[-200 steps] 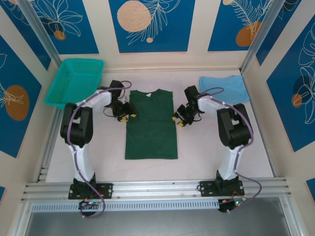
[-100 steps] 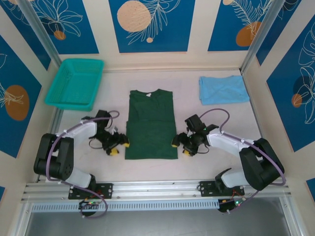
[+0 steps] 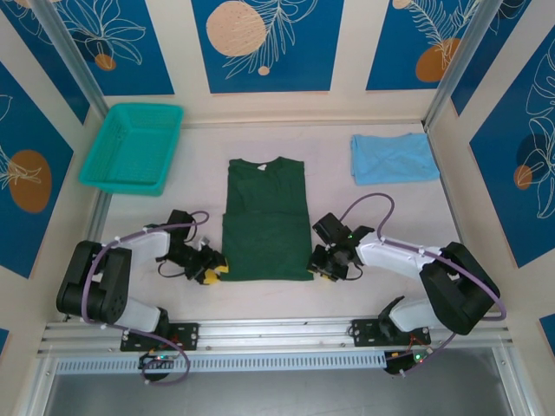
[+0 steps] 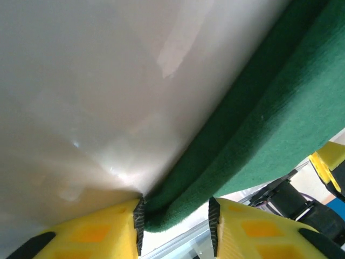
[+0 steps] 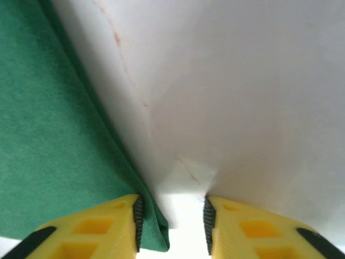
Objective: Fold and stack the t-shirts
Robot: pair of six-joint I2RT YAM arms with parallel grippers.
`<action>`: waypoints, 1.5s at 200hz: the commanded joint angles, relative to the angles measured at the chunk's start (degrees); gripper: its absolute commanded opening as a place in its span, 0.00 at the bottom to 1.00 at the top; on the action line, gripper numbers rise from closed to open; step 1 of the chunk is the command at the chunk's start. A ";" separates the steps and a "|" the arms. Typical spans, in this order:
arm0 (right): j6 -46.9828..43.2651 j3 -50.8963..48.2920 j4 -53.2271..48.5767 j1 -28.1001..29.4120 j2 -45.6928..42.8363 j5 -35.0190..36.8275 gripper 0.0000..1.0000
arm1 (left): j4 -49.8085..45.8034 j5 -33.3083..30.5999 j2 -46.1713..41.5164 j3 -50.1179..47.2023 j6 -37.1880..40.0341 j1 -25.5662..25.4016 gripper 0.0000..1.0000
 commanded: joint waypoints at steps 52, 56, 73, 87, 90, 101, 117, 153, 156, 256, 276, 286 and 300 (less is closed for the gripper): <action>0.37 0.29 2.50 4.33 1.92 -4.35 0.40 | -0.05 -5.68 0.73 1.13 1.44 -3.63 0.35; 0.53 0.31 2.48 4.53 1.92 -4.27 0.40 | -0.08 -6.05 0.46 1.11 1.32 -3.89 0.34; 0.71 0.38 2.70 5.11 2.07 -4.34 0.38 | -0.60 -7.83 -0.39 1.15 1.25 -4.71 0.29; 0.85 0.68 2.26 5.37 2.07 -4.51 0.34 | -1.02 -9.18 -0.60 1.39 1.27 -5.12 0.22; 0.93 0.79 1.90 5.45 1.95 -4.57 0.33 | -1.19 -9.42 -0.58 1.51 1.30 -5.18 0.20; 1.66 1.12 0.04 5.95 0.68 -3.68 0.33 | -1.48 -10.00 -0.58 1.87 1.33 -5.29 0.19; 3.02 0.35 -1.76 6.39 -2.79 -2.43 0.41 | -2.40 -10.83 -0.65 2.57 1.69 -5.55 0.22; 3.85 -1.03 -2.49 6.35 -6.78 -0.57 0.46 | -3.76 -12.31 -1.55 2.47 2.85 -6.28 0.29; 3.73 -0.99 -2.38 6.35 -6.41 -0.77 0.46 | -3.79 -12.34 -1.55 2.51 2.91 -6.33 0.29; 0.67 4.46 -1.77 6.20 5.17 -0.36 0.23 | -3.37 -14.86 0.51 3.89 3.22 -8.13 0.00; 0.45 4.35 -2.27 5.65 4.85 -0.30 0.12 | -4.58 -16.55 0.74 5.01 3.81 -9.20 0.00; 0.34 4.32 -2.59 5.65 4.61 -0.16 0.08 | -5.41 -17.41 0.66 5.40 4.26 -9.61 0.00; 0.49 4.00 -3.27 5.65 4.05 -0.13 0.04 | -6.68 -18.16 -0.06 5.68 4.75 -10.16 0.00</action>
